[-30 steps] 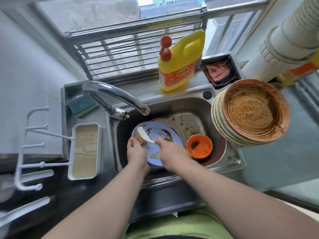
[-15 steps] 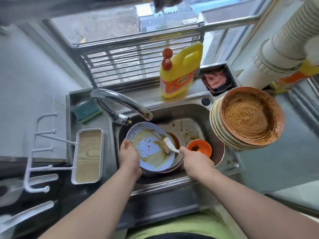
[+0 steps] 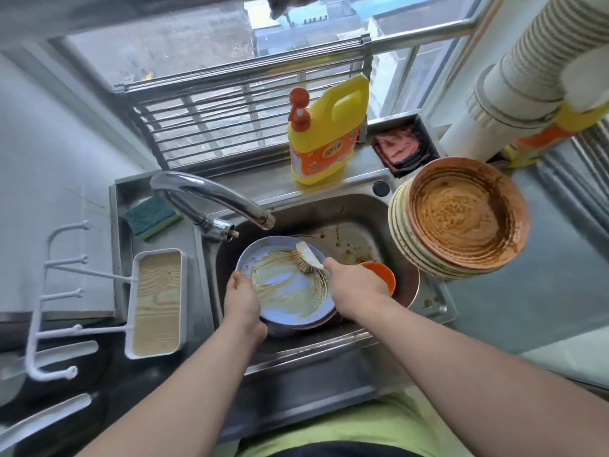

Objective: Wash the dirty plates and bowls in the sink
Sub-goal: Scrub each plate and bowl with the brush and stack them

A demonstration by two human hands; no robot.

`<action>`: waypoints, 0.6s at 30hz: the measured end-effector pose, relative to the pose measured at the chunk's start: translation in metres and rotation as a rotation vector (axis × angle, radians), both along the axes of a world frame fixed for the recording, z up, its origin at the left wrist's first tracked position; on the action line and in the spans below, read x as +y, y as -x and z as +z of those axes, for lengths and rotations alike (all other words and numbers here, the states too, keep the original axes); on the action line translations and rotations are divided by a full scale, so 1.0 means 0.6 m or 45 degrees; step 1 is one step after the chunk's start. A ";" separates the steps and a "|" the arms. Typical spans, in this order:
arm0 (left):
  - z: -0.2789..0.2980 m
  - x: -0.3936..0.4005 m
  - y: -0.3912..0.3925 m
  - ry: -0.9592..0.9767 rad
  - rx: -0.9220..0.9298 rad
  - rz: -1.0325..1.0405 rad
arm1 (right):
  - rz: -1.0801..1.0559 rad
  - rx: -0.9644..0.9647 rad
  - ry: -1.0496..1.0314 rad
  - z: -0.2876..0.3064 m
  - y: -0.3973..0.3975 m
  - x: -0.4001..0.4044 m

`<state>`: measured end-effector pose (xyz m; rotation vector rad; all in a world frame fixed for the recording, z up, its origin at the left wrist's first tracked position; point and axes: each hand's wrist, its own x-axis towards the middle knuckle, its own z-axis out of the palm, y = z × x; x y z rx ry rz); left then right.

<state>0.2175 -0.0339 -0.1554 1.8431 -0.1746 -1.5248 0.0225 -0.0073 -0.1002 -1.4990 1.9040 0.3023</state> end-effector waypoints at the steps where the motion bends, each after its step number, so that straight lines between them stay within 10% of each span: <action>1: 0.010 -0.002 0.009 0.019 -0.006 -0.020 | -0.005 -0.030 0.003 0.003 -0.019 -0.003; 18: 0.015 -0.023 0.019 0.048 -0.034 -0.013 | 0.056 -0.380 0.022 0.042 -0.084 0.096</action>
